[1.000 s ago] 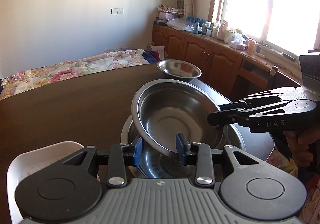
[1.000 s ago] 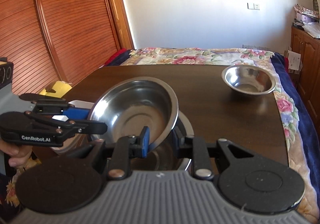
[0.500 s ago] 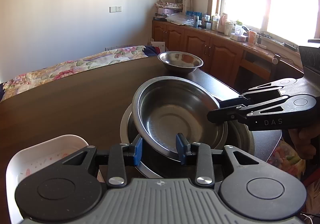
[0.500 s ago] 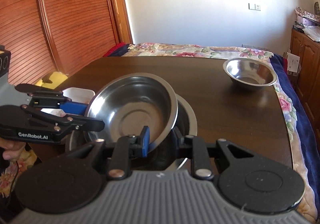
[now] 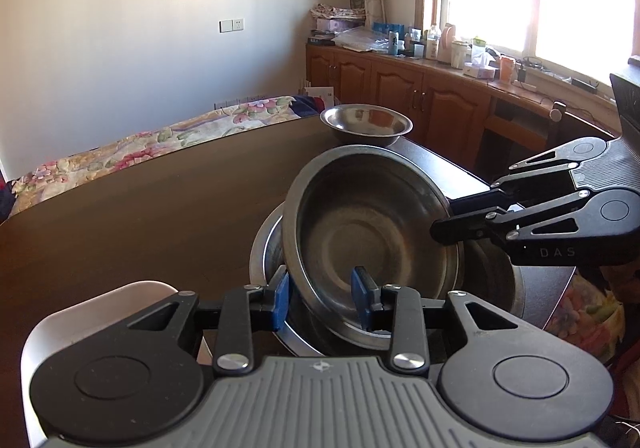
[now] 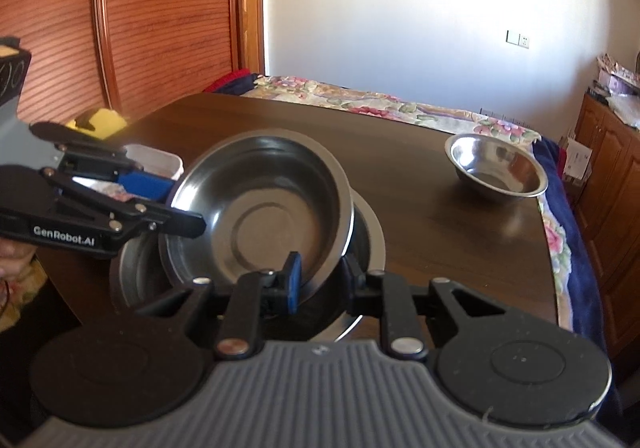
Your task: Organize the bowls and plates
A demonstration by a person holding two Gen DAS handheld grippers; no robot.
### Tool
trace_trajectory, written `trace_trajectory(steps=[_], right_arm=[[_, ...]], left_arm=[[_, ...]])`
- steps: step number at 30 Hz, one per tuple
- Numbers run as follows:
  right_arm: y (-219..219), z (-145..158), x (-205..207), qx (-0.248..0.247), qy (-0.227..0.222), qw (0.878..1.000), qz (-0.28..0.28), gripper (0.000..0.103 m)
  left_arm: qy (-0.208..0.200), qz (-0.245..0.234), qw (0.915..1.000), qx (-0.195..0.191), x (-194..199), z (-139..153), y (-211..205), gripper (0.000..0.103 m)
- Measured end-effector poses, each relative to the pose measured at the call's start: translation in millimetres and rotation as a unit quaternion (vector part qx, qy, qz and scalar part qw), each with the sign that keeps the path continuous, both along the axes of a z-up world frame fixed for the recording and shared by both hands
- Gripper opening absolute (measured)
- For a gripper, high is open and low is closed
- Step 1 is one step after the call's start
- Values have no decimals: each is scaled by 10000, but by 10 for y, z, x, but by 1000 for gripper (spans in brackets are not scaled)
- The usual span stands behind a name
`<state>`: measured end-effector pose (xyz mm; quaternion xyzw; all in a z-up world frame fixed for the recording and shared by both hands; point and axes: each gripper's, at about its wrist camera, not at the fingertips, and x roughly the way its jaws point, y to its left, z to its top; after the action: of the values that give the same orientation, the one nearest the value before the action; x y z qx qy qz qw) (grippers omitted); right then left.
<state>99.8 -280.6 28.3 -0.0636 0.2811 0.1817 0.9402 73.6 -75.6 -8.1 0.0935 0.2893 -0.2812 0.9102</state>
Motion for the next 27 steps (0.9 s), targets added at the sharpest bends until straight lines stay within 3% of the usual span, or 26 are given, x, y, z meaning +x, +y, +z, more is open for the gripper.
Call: trace_trajectory(steps=[6,19,27], right_arm=[[-3,14,17,-129,30,9999,12,14],[80,3,38,-429,-14,9991,13,14],[62,-30,49,-252,-47,9997,-50,14]], left_arm=[[21,-5,10000,14,27,2,-15,35],[42,13,10000,-23,46,-17,-10,34],[35,46,10000,-53,48,-29,-2,34]])
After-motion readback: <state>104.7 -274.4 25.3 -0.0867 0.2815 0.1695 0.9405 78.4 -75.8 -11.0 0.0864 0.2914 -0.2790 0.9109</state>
